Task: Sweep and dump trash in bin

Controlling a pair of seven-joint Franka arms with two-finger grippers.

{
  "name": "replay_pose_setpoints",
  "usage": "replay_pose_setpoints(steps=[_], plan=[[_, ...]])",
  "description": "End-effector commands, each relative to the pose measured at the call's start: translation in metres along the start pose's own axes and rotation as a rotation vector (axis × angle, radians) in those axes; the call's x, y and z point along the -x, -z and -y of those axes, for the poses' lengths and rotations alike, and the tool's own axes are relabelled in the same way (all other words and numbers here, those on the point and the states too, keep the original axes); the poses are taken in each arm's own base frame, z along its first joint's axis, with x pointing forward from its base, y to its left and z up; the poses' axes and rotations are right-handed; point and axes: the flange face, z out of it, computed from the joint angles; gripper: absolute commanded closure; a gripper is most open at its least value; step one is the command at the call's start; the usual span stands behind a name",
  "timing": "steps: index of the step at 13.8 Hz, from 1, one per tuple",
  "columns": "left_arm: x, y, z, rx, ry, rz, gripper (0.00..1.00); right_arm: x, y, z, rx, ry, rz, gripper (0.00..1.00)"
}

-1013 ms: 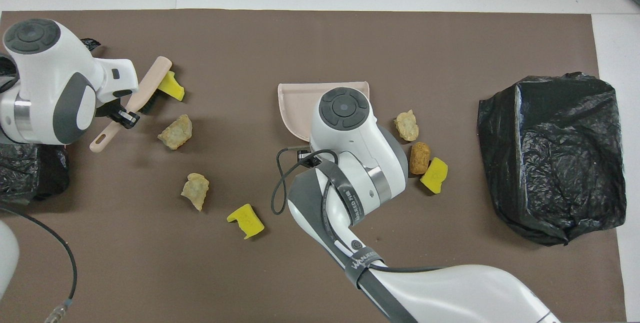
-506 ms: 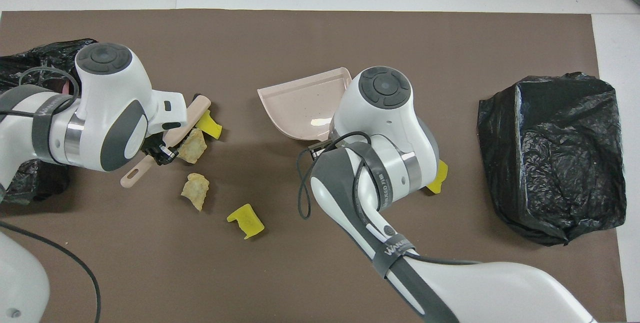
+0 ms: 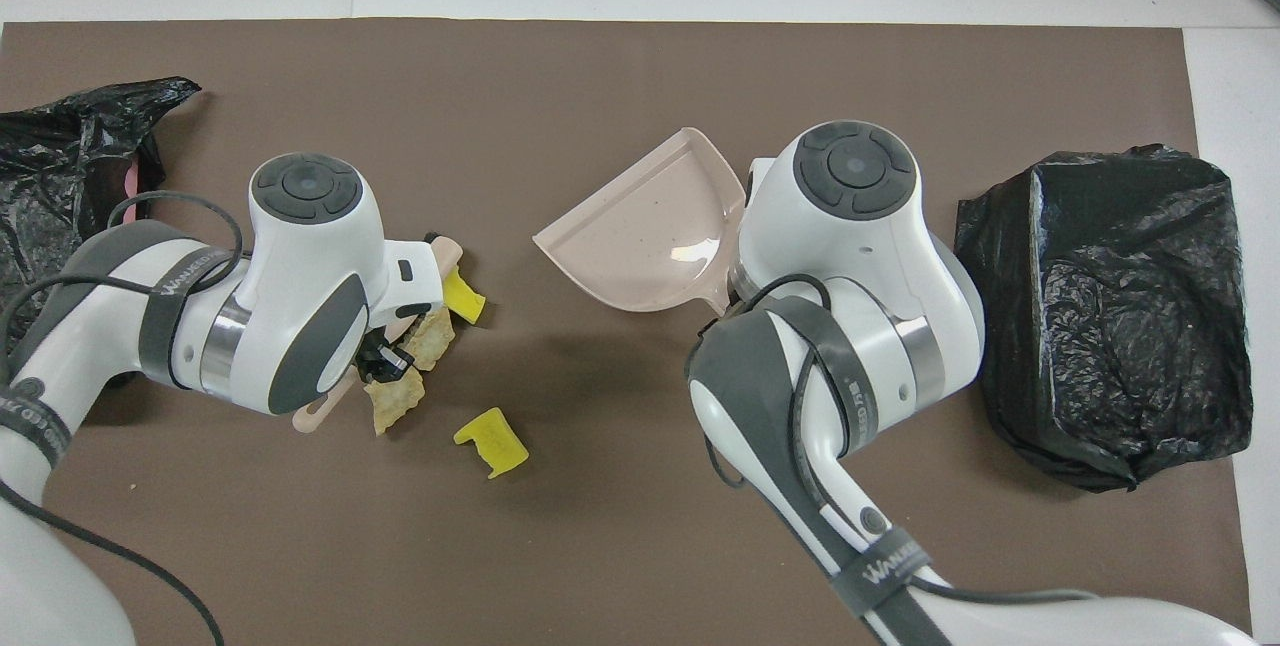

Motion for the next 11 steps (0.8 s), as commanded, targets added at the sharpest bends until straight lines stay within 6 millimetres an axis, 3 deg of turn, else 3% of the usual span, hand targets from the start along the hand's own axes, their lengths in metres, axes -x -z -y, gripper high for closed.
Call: replay_pose_setpoints(steps=[1, 4, 5, 6, 8, 11], plan=[[0.012, 0.019, 0.028, 0.04, 0.065, -0.05, 1.0, 0.03, -0.01, 0.029, 0.066, 0.122, 0.035, 1.0], [0.025, 0.036, 0.06, 0.072, 0.188, -0.096, 1.0, 0.061, -0.036, 0.041, 0.07, 0.271, 0.027, 1.0], [0.032, 0.034, 0.072, 0.1, 0.249, -0.096, 1.0, 0.066, -0.039, 0.05, 0.065, 0.312, 0.035, 1.0], [0.035, 0.034, 0.072, 0.123, 0.296, -0.097, 1.0, 0.065, -0.038, 0.074, 0.063, 0.354, 0.037, 1.0], [0.044, 0.025, 0.078, 0.138, 0.438, -0.085, 1.0, 0.073, -0.041, 0.095, 0.06, 0.368, 0.047, 1.0], [0.065, -0.004, 0.092, 0.191, 0.515, -0.119, 1.0, 0.088, -0.052, 0.098, 0.053, 0.379, 0.06, 1.0]])
